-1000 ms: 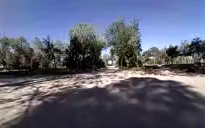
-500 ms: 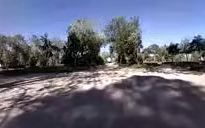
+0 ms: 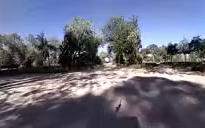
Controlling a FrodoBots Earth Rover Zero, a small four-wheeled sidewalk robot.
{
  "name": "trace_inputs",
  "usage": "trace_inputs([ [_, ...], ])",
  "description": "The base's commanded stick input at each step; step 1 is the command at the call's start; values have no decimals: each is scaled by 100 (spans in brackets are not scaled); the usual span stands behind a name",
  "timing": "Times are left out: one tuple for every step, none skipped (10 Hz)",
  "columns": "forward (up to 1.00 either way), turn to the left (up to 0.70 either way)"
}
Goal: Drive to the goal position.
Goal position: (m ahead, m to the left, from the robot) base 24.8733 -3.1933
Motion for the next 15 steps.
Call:
trace_inputs([
  [100,3],
  [100,-2],
  [100,-27],
  [100,-37],
  [100,3],
  [100,3],
  [100,3],
  [100,3],
  [100,3],
  [100,3],
  [100,3],
  [100,3],
  [100,3],
  [100,3],
  [100,3],
])
